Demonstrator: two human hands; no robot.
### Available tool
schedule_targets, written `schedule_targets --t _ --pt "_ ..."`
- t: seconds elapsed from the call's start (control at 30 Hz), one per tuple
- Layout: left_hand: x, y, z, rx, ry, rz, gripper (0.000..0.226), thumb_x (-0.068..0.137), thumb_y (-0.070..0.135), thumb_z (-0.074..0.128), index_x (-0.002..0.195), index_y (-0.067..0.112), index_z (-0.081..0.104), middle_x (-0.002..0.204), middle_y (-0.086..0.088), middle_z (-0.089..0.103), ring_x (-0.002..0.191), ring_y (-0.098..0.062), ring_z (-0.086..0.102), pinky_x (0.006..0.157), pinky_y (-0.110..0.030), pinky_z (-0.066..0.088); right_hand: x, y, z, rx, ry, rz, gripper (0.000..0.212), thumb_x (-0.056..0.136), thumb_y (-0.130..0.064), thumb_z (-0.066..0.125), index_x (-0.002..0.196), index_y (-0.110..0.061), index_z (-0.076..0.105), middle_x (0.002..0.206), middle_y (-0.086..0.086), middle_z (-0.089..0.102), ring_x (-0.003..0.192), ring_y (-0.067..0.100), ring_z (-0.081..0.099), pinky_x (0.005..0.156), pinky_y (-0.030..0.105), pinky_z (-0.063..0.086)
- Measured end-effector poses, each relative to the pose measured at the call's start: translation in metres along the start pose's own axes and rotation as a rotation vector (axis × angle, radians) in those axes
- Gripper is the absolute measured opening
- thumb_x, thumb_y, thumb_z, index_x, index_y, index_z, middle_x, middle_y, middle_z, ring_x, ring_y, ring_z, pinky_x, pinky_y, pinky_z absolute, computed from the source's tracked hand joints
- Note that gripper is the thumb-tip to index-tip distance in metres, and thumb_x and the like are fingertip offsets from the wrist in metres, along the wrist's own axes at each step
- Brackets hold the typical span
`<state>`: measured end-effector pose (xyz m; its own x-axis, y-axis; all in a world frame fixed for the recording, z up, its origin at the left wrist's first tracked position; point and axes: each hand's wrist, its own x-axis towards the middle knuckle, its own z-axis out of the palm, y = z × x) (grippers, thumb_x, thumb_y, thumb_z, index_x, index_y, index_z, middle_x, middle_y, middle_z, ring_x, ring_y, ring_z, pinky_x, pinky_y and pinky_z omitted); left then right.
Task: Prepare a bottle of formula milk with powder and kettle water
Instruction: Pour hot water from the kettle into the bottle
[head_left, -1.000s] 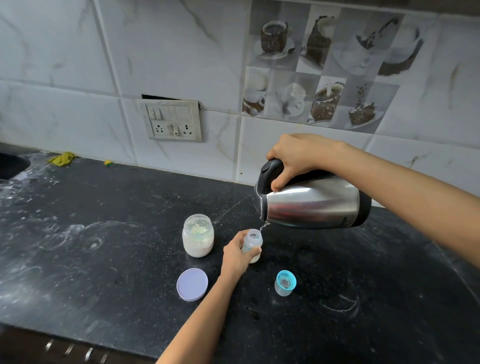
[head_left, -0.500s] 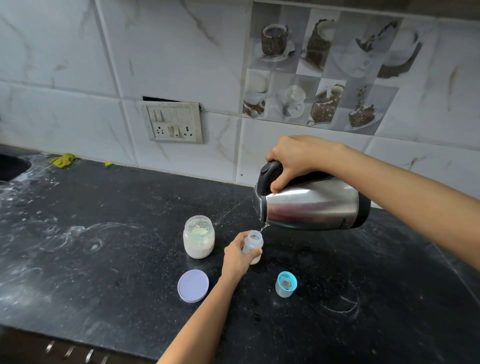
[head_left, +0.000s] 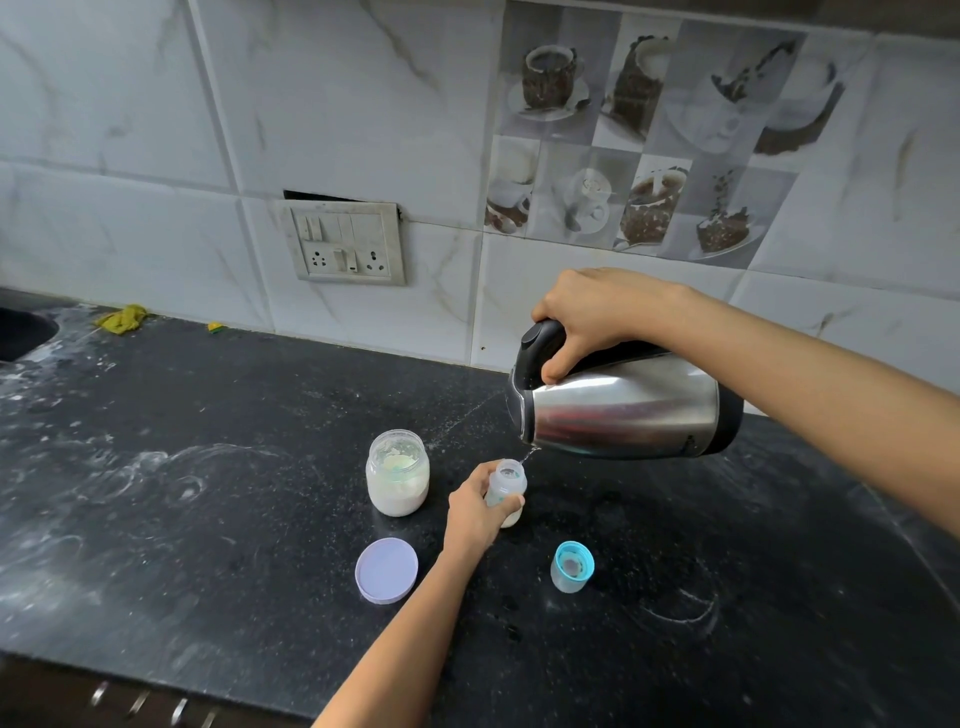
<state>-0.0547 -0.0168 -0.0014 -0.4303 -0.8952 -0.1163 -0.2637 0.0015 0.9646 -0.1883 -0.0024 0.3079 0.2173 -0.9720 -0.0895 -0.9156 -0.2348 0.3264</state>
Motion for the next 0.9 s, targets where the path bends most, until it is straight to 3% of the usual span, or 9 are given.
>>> schedule_targets --t 0.23,0.9 --pt "-0.001 0.001 0.0 0.002 -0.002 -0.007 0.052 0.076 0.02 0.077 0.121 0.034 0.056 0.12 0.008 0.063 0.111 -0.009 0.056 0.099 -0.029 0.044 0.001 -0.004 -0.001 0.003 -0.015 -0.001 0.047 0.068 -0.057 0.074 0.063 -0.021 0.044 0.059 -0.002 0.047 0.056 0.012 0.044 0.047 0.03 0.032" --pt "0.001 -0.001 0.0 0.006 -0.002 -0.022 0.053 0.074 0.023 0.078 0.12 0.039 0.056 0.12 0.009 0.063 0.114 -0.011 0.056 0.102 -0.041 0.046 0.015 -0.014 0.002 -0.018 -0.038 -0.032 0.048 0.068 -0.058 0.074 0.062 -0.023 0.042 0.06 -0.002 0.045 0.058 0.018 0.045 0.052 0.032 0.038"
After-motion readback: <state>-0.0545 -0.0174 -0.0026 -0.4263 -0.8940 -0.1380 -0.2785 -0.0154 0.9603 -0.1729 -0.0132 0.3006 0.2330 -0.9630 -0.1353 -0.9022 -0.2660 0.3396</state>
